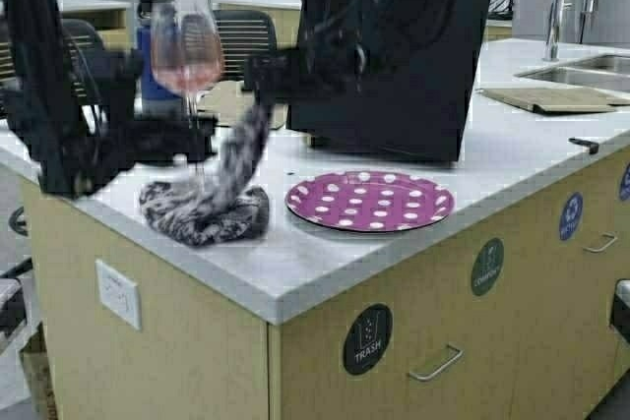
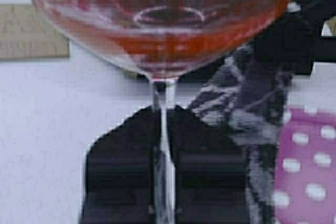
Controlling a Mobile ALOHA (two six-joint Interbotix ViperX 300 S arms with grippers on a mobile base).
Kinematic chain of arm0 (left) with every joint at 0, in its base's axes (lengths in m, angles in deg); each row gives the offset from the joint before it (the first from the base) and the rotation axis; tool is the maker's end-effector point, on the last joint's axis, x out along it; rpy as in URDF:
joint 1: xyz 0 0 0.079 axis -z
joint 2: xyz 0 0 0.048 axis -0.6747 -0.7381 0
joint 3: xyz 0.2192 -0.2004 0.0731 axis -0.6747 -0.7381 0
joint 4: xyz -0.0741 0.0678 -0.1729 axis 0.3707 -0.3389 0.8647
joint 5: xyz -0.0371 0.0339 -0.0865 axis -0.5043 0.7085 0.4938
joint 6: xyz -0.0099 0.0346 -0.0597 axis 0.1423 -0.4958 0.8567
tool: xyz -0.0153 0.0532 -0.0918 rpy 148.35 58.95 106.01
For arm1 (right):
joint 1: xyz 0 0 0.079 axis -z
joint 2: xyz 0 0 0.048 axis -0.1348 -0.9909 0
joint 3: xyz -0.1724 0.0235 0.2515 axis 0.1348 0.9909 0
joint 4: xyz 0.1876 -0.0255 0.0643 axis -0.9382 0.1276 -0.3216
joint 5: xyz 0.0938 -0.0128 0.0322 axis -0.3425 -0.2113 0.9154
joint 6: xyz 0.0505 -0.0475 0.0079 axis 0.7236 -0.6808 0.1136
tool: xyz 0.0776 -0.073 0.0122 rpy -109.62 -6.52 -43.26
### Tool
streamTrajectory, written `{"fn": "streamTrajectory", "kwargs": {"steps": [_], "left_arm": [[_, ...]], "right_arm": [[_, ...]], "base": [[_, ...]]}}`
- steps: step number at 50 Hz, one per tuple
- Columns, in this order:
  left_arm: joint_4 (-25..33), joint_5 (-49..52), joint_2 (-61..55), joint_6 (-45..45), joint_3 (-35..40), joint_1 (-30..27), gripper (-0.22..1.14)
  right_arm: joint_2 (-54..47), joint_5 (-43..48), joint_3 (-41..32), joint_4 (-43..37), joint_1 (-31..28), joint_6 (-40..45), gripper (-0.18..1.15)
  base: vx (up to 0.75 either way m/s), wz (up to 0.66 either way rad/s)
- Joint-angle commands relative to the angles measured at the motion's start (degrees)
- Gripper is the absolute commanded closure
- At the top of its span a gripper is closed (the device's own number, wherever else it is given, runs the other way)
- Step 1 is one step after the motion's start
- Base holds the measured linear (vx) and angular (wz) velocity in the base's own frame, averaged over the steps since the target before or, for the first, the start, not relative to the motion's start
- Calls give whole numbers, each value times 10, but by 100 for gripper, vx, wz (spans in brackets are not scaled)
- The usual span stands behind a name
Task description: Get the cloth and wipe up the spill under the wine glass
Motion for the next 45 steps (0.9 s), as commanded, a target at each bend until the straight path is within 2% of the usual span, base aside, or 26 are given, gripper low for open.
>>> {"fn": "streamTrajectory", "kwargs": {"steps": [1,13,25,45], "left_arm": [[0,-3,81,0,-30,2,80],[0,-3,147,-1,-56,2,80],[0,-2,109,-2,-38,2,80],[-4,-3,-33,-4,66,2,80]], "right_arm": [[54,24,-35,-4,13,0,91],[110,46,-88,-8,46,0,91],[184,68,-120,-8,62,-3,91],[294,120,-60,-6,62,-8,91]], "base": [[0,0],[0,0],[0,0],[0,0]]}}
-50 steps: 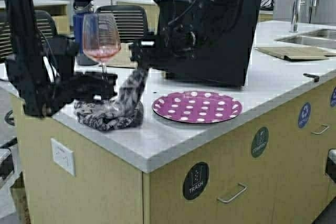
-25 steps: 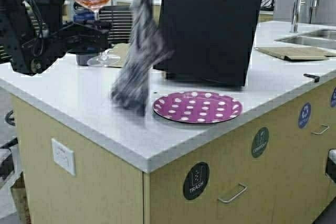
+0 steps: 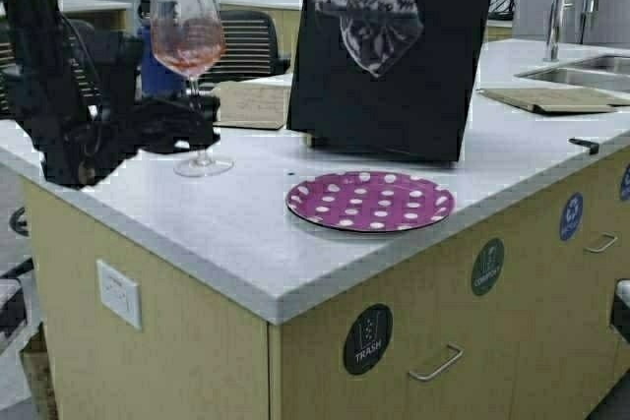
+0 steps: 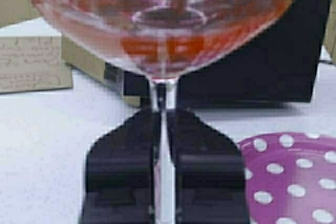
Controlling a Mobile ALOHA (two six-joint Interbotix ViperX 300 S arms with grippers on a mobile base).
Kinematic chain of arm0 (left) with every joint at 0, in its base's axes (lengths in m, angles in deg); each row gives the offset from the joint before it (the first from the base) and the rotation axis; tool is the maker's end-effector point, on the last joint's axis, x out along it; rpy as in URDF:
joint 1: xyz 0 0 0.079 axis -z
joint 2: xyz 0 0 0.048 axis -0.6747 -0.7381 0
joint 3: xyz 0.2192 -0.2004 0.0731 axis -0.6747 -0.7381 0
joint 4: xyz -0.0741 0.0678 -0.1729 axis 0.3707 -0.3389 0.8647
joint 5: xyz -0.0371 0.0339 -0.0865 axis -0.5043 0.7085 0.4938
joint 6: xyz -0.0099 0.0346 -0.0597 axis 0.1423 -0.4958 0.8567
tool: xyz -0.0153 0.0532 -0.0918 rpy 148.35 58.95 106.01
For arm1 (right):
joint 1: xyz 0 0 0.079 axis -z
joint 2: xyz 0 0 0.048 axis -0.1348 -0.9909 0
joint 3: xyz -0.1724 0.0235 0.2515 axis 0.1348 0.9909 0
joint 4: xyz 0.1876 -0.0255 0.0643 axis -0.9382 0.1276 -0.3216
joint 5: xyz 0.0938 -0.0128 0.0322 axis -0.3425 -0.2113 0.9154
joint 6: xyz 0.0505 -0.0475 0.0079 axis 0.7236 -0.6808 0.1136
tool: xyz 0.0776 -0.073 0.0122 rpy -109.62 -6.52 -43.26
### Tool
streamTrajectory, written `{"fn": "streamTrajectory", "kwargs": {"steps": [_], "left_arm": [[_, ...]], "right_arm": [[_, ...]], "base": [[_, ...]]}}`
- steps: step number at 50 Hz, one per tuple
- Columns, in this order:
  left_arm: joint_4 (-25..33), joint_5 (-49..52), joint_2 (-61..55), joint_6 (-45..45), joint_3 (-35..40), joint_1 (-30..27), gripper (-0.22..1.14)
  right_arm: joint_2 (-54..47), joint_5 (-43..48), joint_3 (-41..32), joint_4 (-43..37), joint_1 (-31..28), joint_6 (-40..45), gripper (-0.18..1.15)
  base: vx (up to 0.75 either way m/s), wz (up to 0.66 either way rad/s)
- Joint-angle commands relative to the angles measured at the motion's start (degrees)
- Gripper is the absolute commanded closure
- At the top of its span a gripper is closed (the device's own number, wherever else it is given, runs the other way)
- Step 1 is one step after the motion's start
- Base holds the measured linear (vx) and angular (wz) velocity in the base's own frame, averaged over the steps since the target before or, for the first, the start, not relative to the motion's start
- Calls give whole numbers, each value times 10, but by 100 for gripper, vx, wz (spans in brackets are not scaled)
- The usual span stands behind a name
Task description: Get the cloth and wipe up the spill under the wine glass
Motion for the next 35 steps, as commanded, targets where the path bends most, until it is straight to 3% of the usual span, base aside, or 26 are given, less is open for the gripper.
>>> {"fn": "streamTrajectory", "kwargs": {"steps": [1,28,35], "left_arm": [[-3,-4,-19,-2,37,1,80],[-8,0,-113,-4,94,2,76],[-11,0,-122,-17,100,2,65]], "right_arm": [[48,22,18,2,-2,-2,91],[75,34,50,4,-2,-18,91],[75,34,57,4,-2,-18,91]], "base": [[0,0],[0,0],[0,0]]}}
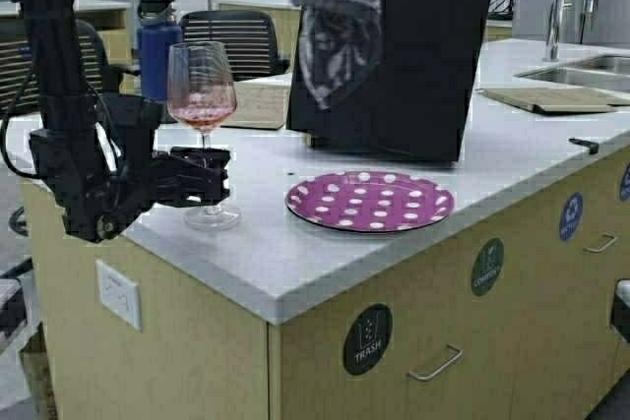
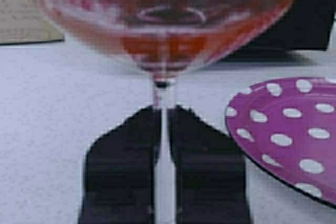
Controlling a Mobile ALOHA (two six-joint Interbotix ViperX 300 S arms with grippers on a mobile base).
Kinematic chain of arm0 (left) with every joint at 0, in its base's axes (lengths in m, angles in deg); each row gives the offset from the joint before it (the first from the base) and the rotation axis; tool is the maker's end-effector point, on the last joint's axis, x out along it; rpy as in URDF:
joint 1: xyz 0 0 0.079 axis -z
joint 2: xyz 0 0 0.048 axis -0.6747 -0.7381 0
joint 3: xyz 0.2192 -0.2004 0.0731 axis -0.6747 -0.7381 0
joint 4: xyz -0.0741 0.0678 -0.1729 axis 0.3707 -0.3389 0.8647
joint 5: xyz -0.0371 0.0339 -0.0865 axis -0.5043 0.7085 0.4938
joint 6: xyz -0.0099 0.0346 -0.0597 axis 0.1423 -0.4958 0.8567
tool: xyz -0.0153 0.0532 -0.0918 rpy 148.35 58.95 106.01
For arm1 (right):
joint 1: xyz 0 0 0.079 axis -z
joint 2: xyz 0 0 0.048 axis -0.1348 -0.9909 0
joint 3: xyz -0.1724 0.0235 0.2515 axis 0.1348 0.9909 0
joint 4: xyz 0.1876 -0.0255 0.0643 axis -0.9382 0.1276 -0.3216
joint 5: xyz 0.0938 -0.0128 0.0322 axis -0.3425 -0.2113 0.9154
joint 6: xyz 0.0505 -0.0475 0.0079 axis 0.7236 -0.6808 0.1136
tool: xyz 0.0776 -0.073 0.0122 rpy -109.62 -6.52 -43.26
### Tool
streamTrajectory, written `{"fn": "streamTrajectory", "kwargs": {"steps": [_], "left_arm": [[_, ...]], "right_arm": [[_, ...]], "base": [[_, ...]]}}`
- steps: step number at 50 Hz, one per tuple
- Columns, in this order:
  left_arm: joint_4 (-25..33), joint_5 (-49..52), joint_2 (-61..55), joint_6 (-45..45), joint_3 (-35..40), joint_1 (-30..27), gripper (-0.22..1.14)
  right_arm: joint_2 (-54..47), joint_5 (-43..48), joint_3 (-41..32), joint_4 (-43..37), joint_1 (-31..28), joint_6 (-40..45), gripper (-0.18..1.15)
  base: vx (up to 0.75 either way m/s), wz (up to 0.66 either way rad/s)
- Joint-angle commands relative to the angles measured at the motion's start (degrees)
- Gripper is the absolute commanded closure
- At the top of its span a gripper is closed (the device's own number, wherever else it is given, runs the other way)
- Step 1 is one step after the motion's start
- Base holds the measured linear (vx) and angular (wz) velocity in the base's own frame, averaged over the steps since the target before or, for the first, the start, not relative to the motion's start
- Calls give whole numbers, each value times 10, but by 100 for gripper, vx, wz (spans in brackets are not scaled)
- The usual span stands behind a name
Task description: Get the cloth and wipe up the spill under the wine glass
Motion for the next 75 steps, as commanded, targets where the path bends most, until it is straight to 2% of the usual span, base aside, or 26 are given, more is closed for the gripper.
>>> {"fn": "streamTrajectory", "kwargs": {"steps": [1,15,21,36,60,75], "left_arm": [[-3,1,2,-9,9,1,62],[-5,1,1,-21,16,1,11],[-5,1,6,-23,12,1,-2],[-5,-54,41,-27,-50,0,-3],[1,-95,152,-25,-260,1,-3],[2,-95,247,-12,-373,1,-2]], "right_arm": [[19,7,-2,2,1,0,91],[19,7,5,2,1,0,91],[19,7,5,2,1,1,91],[40,8,43,2,1,-1,91],[147,8,217,-26,1,-46,91],[206,-11,276,-63,1,-47,91]], "base": [[0,0],[0,0],[0,0],[0,0],[0,0],[0,0]]}}
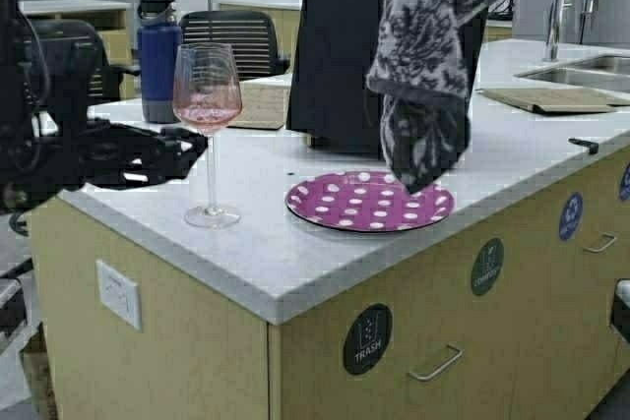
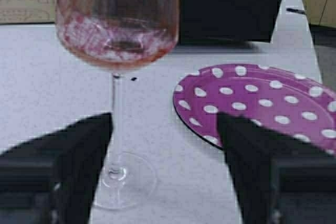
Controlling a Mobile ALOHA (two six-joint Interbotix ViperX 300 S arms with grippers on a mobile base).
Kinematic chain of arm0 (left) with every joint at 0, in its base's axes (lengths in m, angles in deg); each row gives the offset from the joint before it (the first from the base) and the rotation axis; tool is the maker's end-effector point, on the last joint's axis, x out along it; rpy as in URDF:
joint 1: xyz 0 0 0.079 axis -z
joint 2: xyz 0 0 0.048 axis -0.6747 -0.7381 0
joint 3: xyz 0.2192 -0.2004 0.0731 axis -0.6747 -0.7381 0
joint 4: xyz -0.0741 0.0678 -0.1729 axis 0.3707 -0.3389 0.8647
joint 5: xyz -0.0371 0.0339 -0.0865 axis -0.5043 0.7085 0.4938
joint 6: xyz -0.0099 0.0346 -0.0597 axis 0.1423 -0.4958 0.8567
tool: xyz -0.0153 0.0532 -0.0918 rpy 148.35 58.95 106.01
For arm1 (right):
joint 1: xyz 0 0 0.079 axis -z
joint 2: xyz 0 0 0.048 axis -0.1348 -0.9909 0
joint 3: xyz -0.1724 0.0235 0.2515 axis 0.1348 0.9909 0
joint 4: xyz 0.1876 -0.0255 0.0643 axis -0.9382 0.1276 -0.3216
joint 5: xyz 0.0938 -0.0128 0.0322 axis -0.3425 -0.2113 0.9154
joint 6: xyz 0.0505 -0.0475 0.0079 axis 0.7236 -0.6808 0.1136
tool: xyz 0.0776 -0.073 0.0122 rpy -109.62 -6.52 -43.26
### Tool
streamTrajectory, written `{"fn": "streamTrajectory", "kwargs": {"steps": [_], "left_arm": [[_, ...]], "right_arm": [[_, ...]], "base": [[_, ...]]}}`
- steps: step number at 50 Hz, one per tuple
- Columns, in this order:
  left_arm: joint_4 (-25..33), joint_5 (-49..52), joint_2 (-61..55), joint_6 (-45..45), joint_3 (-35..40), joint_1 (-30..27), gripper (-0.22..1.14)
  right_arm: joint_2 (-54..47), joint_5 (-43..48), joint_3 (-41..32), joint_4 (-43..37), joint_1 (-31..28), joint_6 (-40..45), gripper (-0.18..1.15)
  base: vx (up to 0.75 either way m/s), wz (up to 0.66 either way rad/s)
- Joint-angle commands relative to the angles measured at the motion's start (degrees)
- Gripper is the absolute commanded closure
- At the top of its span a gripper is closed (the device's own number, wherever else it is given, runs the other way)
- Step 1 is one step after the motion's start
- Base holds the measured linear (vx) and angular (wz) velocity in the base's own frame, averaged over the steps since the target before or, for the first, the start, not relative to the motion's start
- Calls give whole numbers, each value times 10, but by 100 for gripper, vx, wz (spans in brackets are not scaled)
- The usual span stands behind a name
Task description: Get the cloth and wipe up the spill under the wine glass
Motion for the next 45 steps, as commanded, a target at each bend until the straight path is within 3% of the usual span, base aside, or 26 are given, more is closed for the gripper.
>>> {"fn": "streamTrajectory", "kwargs": {"steps": [1,11,25,45], "left_arm": [[3,-4,69,6,-44,1,-2],[26,20,166,19,-87,1,-2],[37,143,319,45,-84,1,-2],[41,479,559,97,10,1,-2]], "right_arm": [[34,-14,9,-8,-1,-1,91],[60,-88,13,-19,3,-1,91],[86,-198,-19,-18,18,-3,91],[115,-264,-54,-17,25,-33,91]], "base": [[0,0],[0,0],[0,0],[0,0]]}}
